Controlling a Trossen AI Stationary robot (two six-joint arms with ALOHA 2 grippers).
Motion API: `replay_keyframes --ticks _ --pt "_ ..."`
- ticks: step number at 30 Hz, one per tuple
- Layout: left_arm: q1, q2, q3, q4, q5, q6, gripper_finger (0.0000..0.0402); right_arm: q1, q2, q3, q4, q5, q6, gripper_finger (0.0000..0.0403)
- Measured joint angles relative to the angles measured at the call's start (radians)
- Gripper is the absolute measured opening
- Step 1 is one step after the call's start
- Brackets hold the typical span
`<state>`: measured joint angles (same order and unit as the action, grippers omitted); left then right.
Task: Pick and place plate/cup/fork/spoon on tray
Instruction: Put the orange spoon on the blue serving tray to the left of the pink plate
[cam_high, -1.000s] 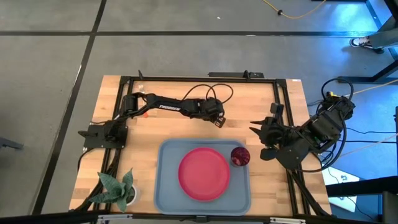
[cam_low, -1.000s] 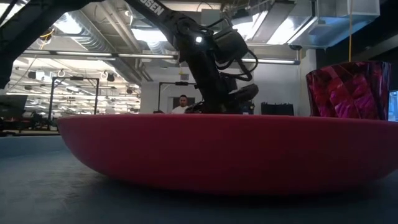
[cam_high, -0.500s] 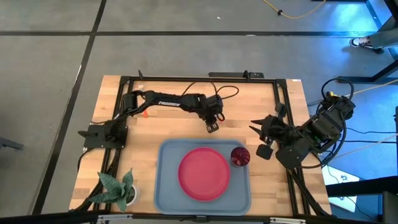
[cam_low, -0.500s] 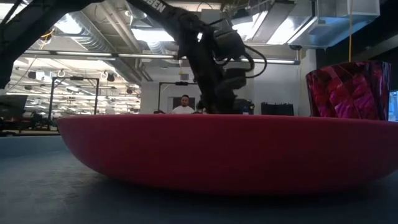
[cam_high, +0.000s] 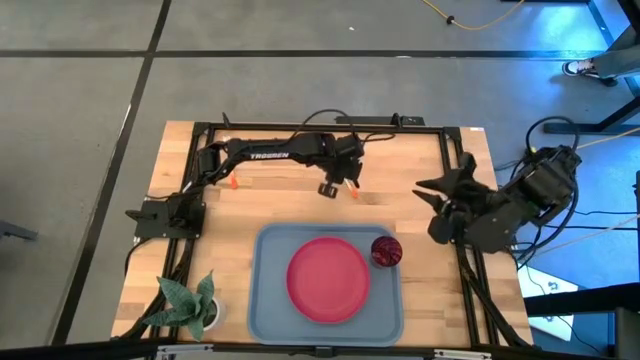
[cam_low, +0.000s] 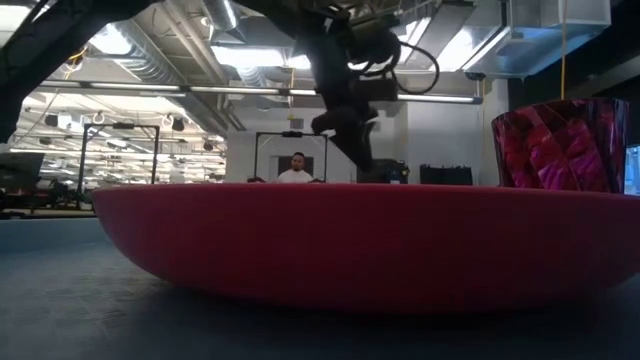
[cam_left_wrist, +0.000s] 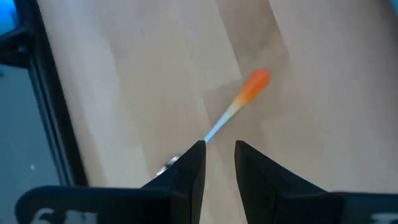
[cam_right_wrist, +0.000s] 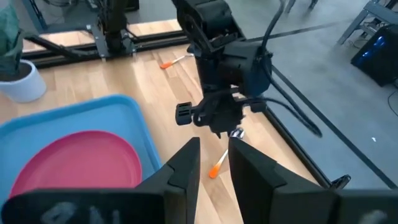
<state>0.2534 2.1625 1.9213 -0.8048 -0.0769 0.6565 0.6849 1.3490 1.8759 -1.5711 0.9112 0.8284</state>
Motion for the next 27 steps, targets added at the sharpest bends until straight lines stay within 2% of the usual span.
replay_keyframes --ticks 7,12,19,27 --pt "0.019 0.007 -0.011 0.009 -0.012 0.244 0.0079 0.000 -0.033 0.000 0.000 0.010 -0.027 0.0090" --pt "0.056 0.006 -0.011 0.011 0.002 0.208 0.0079 0.000 -0.035 0.000 0.000 0.031 -0.048 0.0090" --pt "0.110 0.007 -0.011 0.041 0.090 0.218 0.0079 0.000 -0.035 0.000 0.000 0.031 -0.048 0.0090" --pt "0.105 0.085 -0.011 0.072 0.075 0.236 0.0079 0.000 -0.034 0.000 0.000 0.036 -0.049 0.0090"
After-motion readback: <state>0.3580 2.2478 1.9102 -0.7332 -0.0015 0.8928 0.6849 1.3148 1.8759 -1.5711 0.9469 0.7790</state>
